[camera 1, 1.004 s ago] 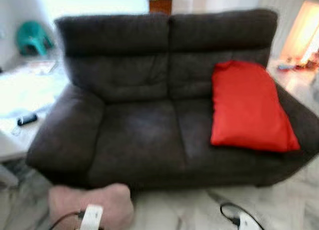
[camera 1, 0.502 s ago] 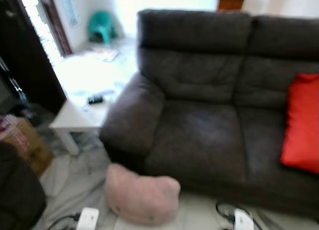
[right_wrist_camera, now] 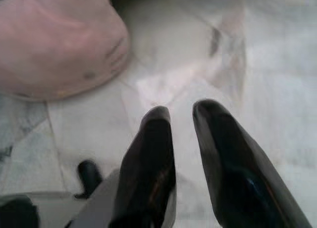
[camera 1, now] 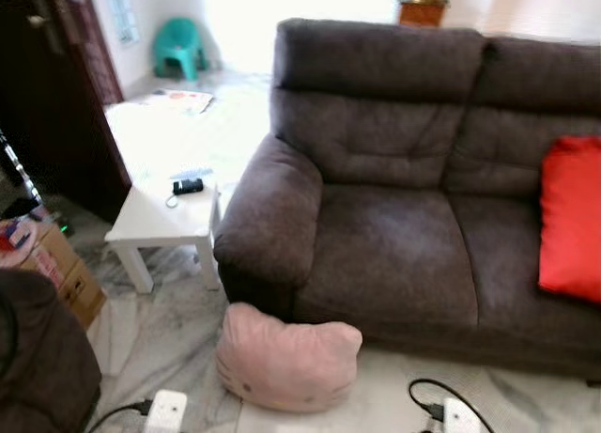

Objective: Move the pillow to the sofa from floor

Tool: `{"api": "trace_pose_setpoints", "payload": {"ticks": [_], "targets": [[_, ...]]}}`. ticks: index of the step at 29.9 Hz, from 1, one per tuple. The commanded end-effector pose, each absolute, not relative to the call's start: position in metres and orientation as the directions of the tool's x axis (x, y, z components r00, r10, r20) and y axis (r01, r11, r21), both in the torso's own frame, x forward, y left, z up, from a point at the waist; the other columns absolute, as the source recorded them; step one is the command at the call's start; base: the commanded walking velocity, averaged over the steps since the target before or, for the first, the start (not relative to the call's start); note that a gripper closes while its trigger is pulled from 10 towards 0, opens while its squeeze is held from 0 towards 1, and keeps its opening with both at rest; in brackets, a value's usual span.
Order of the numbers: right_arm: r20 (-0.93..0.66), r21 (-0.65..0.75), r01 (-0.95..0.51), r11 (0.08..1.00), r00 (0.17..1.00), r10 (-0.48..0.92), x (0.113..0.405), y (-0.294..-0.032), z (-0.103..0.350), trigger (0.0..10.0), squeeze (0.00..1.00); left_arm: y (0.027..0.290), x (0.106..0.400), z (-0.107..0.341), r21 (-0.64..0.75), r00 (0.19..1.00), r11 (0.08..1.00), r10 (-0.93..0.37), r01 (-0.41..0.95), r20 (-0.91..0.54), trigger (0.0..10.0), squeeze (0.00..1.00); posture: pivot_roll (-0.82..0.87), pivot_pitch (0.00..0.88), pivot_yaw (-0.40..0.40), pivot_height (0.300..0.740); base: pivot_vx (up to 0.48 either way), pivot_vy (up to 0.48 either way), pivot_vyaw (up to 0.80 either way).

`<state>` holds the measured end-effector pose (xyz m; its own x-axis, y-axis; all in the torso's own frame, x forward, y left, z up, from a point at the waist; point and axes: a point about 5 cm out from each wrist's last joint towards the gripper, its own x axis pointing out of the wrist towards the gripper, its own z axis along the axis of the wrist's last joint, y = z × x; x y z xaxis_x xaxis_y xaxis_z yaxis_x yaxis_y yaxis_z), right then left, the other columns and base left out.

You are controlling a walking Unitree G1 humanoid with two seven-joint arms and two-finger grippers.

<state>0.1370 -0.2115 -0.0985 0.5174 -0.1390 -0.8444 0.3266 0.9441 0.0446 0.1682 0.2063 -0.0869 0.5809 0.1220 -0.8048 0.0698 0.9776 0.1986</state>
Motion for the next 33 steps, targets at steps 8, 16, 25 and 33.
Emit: {"api": "trace_pose_setpoints", "payload": {"ticks": [8,16,25,33], "targets": [[-0.828,0.071,0.318,0.945,0.547,-0.122,0.1464,-0.2051,-0.0959,10.0,0.00,0.2177,0.1713,-0.0835,0.225,0.586,0.973,0.149,0.059,-0.797,10.0,0.00,0.02,0.000,-0.032,0.740,0.000,0.357,-0.19],[-0.827,0.074,0.318,0.945,0.549,-0.120,0.1472,-0.2044,-0.0957,10.0,0.00,0.2189,0.1733,-0.0824,0.228,0.589,0.972,0.151,0.058,-0.794,10.0,0.00,0.02,0.000,-0.030,0.740,0.000,0.353,0.00],[-0.825,0.079,0.316,0.946,0.553,-0.116,0.1481,-0.2041,-0.0954,10.0,0.00,0.2155,0.1768,-0.0812,0.224,0.603,0.973,0.142,0.063,-0.785,10.0,0.00,0.02,0.000,-0.033,0.740,0.000,0.058,0.00],[-0.825,0.080,0.314,0.946,0.554,-0.114,0.1484,-0.2042,-0.0953,10.0,0.00,0.2149,0.1752,-0.0820,0.209,0.600,0.976,0.136,0.054,-0.789,10.0,0.00,0.02,0.000,-0.033,0.740,0.000,0.000,0.00]]}}
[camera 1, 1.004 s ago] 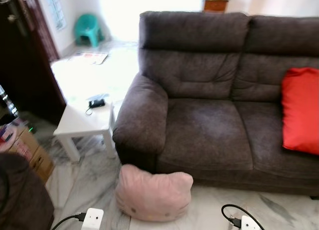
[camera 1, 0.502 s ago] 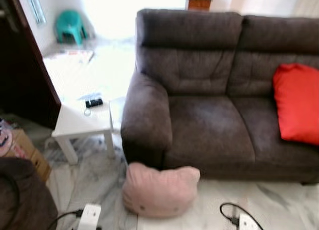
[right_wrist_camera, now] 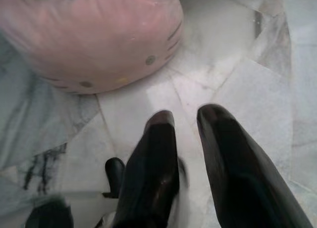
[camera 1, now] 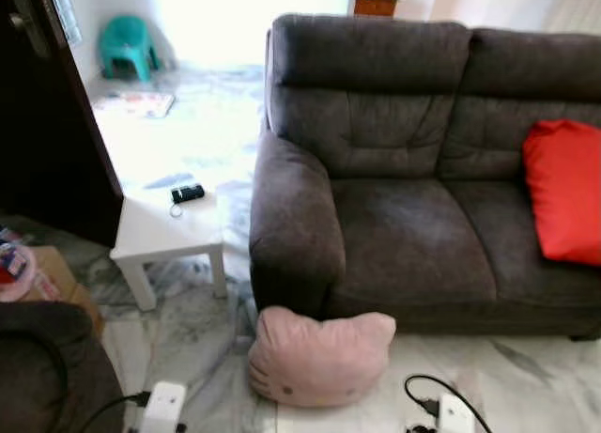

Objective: Move the pillow to the sofa from floor

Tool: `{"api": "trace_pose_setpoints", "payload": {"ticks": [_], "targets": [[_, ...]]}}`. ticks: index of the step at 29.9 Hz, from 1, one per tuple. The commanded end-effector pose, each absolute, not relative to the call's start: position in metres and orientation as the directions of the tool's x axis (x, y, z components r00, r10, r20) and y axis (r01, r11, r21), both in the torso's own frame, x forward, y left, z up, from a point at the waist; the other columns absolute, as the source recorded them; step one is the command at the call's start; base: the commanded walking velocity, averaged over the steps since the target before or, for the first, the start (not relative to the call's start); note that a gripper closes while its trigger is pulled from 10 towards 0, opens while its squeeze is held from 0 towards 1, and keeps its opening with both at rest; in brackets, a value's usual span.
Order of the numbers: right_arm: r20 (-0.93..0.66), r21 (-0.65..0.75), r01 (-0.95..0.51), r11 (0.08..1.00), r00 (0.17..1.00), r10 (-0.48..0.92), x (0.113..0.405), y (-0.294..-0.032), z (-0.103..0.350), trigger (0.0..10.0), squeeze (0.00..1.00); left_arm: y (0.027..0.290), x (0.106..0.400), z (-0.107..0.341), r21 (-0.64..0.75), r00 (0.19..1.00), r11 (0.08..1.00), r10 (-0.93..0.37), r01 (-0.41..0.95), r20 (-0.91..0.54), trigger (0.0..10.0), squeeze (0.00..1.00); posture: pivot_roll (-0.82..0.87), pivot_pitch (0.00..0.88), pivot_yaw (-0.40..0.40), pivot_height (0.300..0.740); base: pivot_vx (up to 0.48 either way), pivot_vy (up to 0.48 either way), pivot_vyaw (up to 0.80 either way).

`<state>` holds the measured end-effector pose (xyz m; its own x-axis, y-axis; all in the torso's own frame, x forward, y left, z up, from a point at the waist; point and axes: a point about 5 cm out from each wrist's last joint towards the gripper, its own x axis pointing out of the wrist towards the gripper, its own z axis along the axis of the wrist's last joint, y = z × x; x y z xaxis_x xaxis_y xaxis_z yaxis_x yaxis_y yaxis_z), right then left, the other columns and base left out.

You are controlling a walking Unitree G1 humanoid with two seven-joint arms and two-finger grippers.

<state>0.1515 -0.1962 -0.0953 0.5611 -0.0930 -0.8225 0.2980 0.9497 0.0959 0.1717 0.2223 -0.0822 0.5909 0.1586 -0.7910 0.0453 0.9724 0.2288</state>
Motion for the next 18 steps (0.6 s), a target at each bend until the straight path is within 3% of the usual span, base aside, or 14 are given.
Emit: {"api": "trace_pose_setpoints", "payload": {"ticks": [1,4,18], "targets": [[-0.824,0.080,0.314,0.946,0.554,-0.114,0.1485,-0.2042,-0.0952,10.0,0.00,0.2152,0.1748,-0.0822,0.209,0.599,0.976,0.136,0.054,-0.789,10.0,0.00,0.02,0.000,-0.034,0.740,0.000,0.000,0.00],[-0.824,0.080,0.314,0.946,0.554,-0.114,0.1485,-0.2041,-0.0953,10.0,0.00,0.2160,0.1743,-0.0822,0.208,0.599,0.977,0.135,0.054,-0.789,10.0,0.00,0.02,0.000,-0.032,0.740,0.000,0.000,0.00],[-0.825,0.082,0.312,0.947,0.554,-0.111,0.1485,-0.2036,-0.0954,10.0,0.00,0.2135,0.1769,-0.0817,0.213,0.599,0.975,0.134,0.063,-0.789,10.0,0.00,0.02,0.000,-0.032,0.740,0.257,0.000,0.00]]}}
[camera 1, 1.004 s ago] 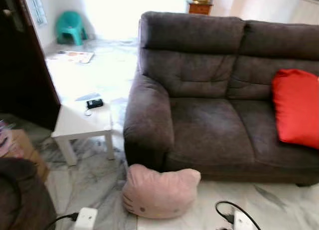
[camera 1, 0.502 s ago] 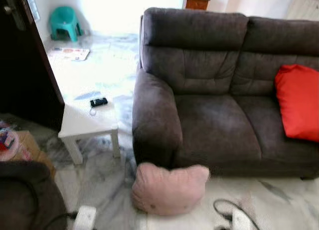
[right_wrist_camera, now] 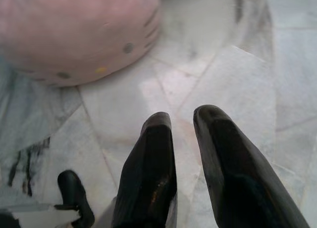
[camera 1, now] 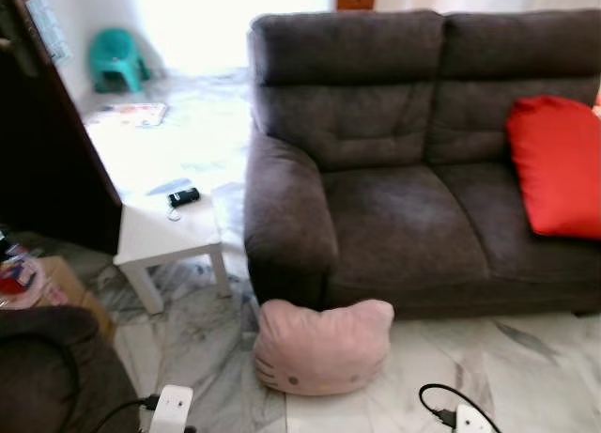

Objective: Move the pillow to the sofa from floor

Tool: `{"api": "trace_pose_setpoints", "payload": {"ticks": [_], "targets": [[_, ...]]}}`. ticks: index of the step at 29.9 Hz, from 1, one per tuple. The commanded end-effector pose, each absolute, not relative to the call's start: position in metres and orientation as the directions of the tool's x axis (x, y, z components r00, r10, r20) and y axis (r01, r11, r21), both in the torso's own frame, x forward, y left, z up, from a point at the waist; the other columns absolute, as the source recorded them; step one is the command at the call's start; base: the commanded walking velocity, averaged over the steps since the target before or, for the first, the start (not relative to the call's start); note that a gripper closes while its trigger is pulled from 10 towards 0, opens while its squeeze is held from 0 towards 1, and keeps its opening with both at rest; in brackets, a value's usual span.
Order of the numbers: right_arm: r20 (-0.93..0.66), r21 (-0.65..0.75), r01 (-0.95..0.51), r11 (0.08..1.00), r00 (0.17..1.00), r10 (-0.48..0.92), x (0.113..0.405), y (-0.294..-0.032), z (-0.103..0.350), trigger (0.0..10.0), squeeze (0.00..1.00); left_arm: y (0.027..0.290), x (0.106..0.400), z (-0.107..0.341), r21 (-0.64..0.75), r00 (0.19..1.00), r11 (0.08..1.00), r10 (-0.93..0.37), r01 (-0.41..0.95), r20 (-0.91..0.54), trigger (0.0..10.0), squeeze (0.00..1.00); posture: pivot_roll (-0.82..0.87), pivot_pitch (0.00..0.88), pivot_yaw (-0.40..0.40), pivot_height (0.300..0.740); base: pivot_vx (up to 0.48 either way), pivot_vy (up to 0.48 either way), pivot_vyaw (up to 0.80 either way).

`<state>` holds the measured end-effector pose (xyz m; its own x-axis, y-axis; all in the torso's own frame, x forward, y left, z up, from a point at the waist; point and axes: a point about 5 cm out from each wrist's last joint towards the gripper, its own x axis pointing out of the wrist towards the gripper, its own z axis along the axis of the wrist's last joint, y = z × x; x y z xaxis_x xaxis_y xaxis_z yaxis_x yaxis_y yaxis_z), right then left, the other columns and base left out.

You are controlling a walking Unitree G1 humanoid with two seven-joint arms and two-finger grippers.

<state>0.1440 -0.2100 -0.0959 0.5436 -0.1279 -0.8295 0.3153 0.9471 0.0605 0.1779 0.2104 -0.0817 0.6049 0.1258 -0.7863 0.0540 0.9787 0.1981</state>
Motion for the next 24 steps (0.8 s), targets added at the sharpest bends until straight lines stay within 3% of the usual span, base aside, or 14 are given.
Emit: {"api": "trace_pose_setpoints", "payload": {"ticks": [1,24], "targets": [[-0.825,0.082,0.312,0.947,0.554,-0.111,0.1485,-0.2036,-0.0954,10.0,0.00,0.2133,0.1770,-0.0817,0.213,0.600,0.975,0.134,0.063,-0.789,10.0,0.00,0.02,0.000,-0.032,0.740,0.259,0.000,0.00],[-0.824,0.085,0.298,0.951,0.557,-0.101,0.1498,-0.2036,-0.0949,10.0,0.00,0.2097,0.1795,-0.0812,0.214,0.605,0.974,0.130,0.068,-0.786,10.0,0.00,0.01,0.000,-0.032,0.740,0.258,0.000,0.00]]}}
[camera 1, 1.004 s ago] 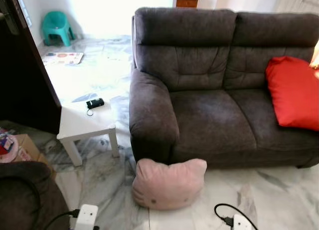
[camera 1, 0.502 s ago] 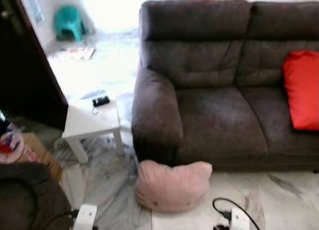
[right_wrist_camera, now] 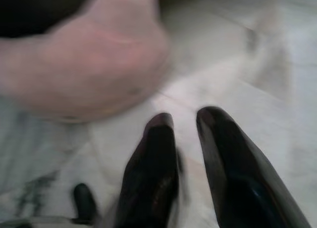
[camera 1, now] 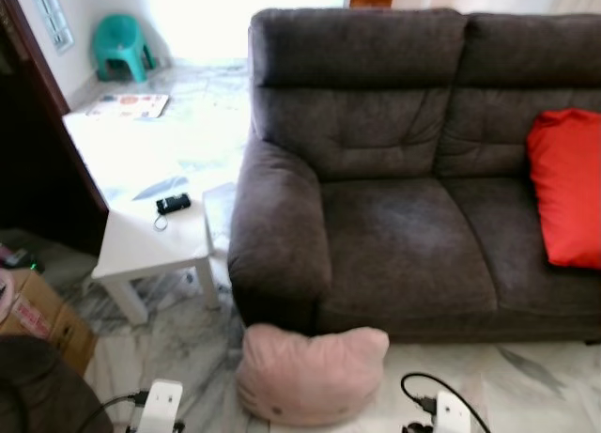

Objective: Move the pillow to the sofa from floor

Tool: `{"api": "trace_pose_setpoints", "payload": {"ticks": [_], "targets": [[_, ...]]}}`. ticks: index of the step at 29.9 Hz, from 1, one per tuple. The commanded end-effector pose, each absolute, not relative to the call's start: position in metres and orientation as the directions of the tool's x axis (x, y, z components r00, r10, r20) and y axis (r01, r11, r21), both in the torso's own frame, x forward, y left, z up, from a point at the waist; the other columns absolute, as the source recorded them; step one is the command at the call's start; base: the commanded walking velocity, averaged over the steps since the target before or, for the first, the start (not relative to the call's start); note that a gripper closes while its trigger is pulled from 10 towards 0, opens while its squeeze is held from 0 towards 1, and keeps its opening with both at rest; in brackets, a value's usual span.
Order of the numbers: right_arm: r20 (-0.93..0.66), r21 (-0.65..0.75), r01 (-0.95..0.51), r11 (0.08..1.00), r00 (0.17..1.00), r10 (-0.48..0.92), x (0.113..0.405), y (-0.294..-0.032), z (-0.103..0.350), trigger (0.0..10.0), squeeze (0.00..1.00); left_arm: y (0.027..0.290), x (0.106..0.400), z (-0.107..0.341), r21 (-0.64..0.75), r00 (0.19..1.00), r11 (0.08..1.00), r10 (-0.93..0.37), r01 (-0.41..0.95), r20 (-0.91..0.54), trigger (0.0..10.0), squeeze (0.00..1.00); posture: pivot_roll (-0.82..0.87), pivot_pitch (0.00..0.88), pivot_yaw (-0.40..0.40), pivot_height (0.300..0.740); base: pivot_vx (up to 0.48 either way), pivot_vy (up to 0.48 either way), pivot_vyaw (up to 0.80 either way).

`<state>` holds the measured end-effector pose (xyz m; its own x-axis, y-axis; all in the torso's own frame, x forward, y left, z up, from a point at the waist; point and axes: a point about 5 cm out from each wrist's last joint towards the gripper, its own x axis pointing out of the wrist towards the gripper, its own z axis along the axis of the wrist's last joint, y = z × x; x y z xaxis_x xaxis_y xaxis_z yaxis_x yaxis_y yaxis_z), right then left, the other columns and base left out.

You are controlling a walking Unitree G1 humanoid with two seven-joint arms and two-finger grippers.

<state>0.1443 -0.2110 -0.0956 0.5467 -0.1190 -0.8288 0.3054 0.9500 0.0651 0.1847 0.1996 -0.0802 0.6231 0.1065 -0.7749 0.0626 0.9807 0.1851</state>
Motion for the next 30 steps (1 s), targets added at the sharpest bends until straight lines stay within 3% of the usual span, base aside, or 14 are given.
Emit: {"api": "trace_pose_setpoints", "payload": {"ticks": [1,17,22,30], "targets": [[-0.824,0.085,0.297,0.951,0.557,-0.100,0.1500,-0.2036,-0.0948,10.0,0.00,0.2095,0.1795,-0.0812,0.214,0.605,0.974,0.130,0.069,-0.786,10.0,0.00,0.01,0.000,-0.032,0.740,0.259,0.000,0.00],[-0.819,0.084,0.257,0.963,0.569,-0.080,0.1524,-0.2027,-0.0938,10.0,0.00,0.2114,0.1809,-0.0802,0.217,0.608,0.973,0.128,0.075,-0.783,10.0,0.00,0.01,0.000,-0.032,0.740,0.256,0.000,0.00],[-0.818,0.085,0.252,0.964,0.570,-0.077,0.1529,-0.2024,-0.0936,10.0,0.00,0.2110,0.1823,-0.0796,0.221,0.613,0.972,0.126,0.083,-0.780,10.0,0.00,0.01,0.000,-0.034,0.740,0.000,0.000,0.59],[-0.807,0.087,0.264,0.961,0.584,-0.087,0.1535,-0.2027,-0.0929,10.0,0.00,0.2133,0.1795,-0.0801,0.223,0.615,0.973,0.138,0.063,-0.776,10.0,0.00,0.01,0.000,-0.033,0.740,0.000,0.000,0.00]]}}
